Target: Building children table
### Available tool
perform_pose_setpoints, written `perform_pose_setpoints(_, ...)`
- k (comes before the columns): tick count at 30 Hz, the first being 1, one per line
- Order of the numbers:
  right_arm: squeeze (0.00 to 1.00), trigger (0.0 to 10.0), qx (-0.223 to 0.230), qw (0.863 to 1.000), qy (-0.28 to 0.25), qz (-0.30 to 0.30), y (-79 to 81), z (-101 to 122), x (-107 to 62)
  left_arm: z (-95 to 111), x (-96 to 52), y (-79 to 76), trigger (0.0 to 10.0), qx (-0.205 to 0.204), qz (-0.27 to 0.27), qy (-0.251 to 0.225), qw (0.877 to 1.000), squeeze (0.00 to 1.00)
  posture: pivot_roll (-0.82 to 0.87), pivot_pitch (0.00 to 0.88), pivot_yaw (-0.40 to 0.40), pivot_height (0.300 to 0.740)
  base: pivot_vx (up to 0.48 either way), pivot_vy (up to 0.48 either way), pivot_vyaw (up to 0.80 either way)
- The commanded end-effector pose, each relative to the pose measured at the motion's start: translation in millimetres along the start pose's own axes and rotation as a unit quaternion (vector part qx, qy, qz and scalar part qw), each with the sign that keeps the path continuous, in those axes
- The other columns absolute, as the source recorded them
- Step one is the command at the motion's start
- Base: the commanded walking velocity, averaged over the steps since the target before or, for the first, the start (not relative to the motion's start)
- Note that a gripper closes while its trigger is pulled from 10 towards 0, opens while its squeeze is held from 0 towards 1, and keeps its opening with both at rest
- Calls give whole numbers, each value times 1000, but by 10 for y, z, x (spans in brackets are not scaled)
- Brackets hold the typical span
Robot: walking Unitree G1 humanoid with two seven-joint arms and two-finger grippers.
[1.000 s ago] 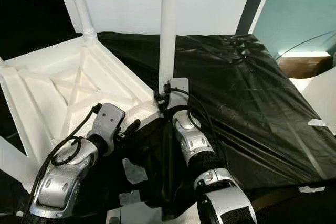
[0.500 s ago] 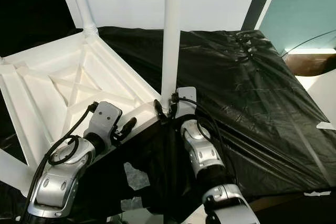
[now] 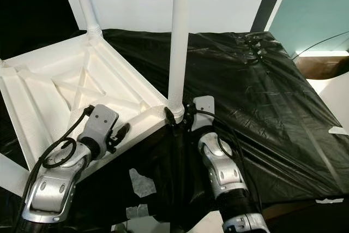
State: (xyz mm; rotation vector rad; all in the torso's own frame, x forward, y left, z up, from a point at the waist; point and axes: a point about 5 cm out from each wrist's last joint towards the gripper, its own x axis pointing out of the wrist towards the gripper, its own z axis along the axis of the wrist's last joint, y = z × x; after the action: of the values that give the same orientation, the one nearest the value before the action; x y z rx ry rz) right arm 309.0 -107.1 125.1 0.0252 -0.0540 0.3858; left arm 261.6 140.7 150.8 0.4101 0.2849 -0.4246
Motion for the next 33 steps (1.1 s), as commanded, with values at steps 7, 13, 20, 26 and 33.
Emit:
perform_pose_setpoints(7,0,10000,7,1000,-4,-14,-48,64,-45,-160,75,20,10000,-2,73,72,995,0,137,56,-40,740,0,0,0)
perform_pose_setpoints(13,0,10000,9,1000,-5,-8,-17,78,-55,58,36,-85,10000,-48,25,5,998,0,136,54,-35,740,0,0,0)
perform_pose_setpoints(20,0,10000,2,999,14,38,17,56,49,166,-190,-244,10000,-99,-55,-74,991,0,156,59,-44,740,0,0,0)
perform_pose_setpoints(26,0,10000,3,994,35,102,134,45,138,152,-460,-345,10000,-106,-104,-92,985,0,184,68,-63,740,0,0,0)
perform_pose_setpoints(33,0,10000,0,992,36,122,231,36,226,141,-804,-411,10000,-151,-147,-125,970,0,218,72,-84,740,0,0,0)
